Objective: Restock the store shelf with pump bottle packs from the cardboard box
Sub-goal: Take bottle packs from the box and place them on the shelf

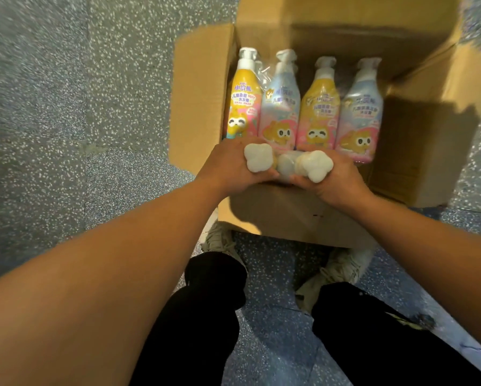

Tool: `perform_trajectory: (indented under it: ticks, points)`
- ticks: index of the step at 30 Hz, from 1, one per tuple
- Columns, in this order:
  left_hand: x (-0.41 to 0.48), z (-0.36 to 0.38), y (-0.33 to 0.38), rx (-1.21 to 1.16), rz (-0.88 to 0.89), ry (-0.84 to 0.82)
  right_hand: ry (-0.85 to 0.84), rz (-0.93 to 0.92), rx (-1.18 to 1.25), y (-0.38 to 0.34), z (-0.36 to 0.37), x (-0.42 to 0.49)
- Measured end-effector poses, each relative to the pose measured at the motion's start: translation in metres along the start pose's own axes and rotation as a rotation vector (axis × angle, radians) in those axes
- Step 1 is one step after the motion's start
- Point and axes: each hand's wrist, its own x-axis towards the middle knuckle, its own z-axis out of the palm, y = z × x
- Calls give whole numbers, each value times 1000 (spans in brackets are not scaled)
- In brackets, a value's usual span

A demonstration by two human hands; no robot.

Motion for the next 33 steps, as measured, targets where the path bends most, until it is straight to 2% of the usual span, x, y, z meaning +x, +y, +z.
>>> perform_trajectory:
  ticks: [6, 13, 20, 26, 33]
  points:
    - [-31, -60, 74, -103, -17, 91, 17, -17, 13, -75, -68, -29]
    - [-84, -173, 193, -237, 66, 115, 68, -176, 92, -200, -182, -84]
    - [-170, -267, 328, -540, 209, 255, 320, -363, 197, -325, -283, -153]
    - [-221, -328, 411, -518, 382, 330, 473, -501, 163, -408, -350, -215]
    - [-272, -377, 474, -456, 557, 325, 522, -545, 167, -462, -399, -272]
